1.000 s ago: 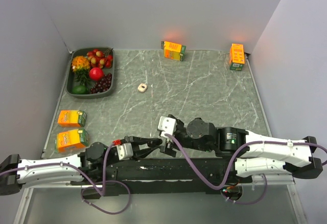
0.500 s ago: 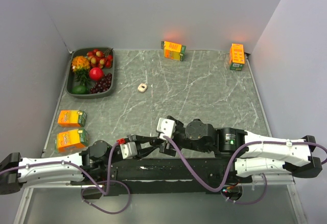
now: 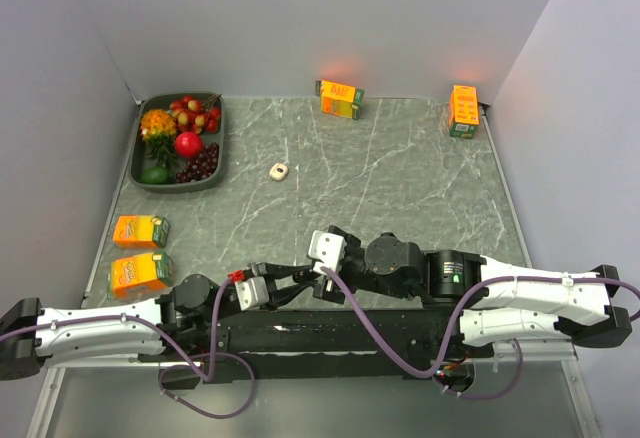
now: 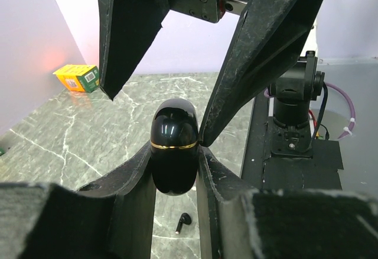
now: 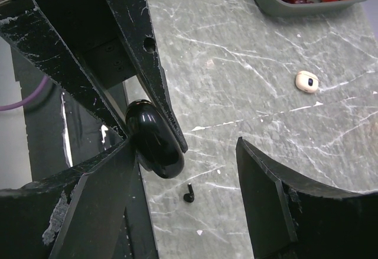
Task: Insert the wireless bluetooth earbuds into the charging case
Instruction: Pick up the earbud from the center of the board.
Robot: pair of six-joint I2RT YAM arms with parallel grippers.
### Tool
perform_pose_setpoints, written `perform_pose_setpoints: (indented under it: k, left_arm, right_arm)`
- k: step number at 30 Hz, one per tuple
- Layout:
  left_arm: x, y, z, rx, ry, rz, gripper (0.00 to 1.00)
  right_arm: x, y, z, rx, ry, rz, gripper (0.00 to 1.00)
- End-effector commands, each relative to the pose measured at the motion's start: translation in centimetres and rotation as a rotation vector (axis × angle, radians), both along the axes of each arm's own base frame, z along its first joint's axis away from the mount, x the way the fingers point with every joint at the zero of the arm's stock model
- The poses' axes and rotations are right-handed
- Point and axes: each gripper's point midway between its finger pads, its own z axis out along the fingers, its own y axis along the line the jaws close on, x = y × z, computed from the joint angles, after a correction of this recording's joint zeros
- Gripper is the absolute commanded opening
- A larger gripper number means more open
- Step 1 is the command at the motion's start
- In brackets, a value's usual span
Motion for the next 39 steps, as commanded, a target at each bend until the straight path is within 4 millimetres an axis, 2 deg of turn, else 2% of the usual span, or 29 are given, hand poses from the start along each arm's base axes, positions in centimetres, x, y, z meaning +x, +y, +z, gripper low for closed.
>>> perform_pose_setpoints:
  k: [1,12,17,21,26,27,29,30,31,33,34,35,36,38,39]
  left_arm:
    - [-2.1,-0.7,-1.0,0.047,-0.012,-0.109,0.01]
    - [-1.6,-0.3,-1.4,0.036,-0.002,-0.072,0.01]
    - [-1.5,-0.2,-0.9,0.018,-0.01,-0.067,0.01]
    - [-1.0,0.2,-0.3,-0.007,-0.024,-0.036,0.01]
    - [0.3,1.4,0.7,-0.069,-0.061,0.054,0.01]
    - [0.6,1.7,0.8,-0.079,-0.073,0.079,0.01]
    - [1.6,2.8,1.7,-0.13,-0.12,0.154,0.01]
    - [1.7,3.1,2.0,-0.142,-0.136,0.172,0.01]
    - [1.9,3.6,2.6,-0.17,-0.152,0.193,0.01]
    - [2.1,4.0,3.0,-0.181,-0.188,0.219,0.01]
    - [2.2,4.3,3.4,-0.195,-0.199,0.227,0.01]
    - [2.2,4.5,3.6,-0.198,-0.216,0.236,0.01]
    - [2.2,4.5,3.9,-0.199,-0.226,0.239,0.01]
    - [2.0,4.7,4.2,-0.192,-0.248,0.241,0.01]
    - [2.0,4.8,4.1,-0.186,-0.257,0.249,0.01]
  right_arm:
    - [3.1,-1.5,7.8,0.204,-0.123,-0.149,0.74]
    - [1.3,-1.5,8.8,0.252,-0.095,-0.05,0.75]
    - [1.6,-1.3,8.0,0.222,-0.081,-0.062,0.74]
    - [0.4,-1.2,8.2,0.248,-0.052,0.002,0.72]
    - [1.2,-2.2,8.3,0.27,-0.025,-0.077,0.7]
    - [1.7,-2.5,7.9,0.279,0.002,-0.127,0.68]
    - [4.2,-3.8,7.0,0.287,0.03,-0.294,0.56]
    - [6.4,-4.9,5.8,0.307,0.108,-0.414,0.52]
    - [6.6,-4.7,4.1,0.281,0.193,-0.416,0.5]
    - [9.3,-5.9,1.7,0.311,0.322,-0.548,0.42]
    - [9.5,-5.3,0.6,0.302,0.382,-0.527,0.4]
    - [9.8,-5.2,-0.2,0.308,0.446,-0.55,0.4]
    - [11.1,-5.3,-1.5,0.285,0.483,-0.591,0.39]
    - [11.7,-4.5,-2.5,0.266,0.548,-0.591,0.42]
    - [12.0,-3.7,-4.0,0.224,0.589,-0.583,0.51]
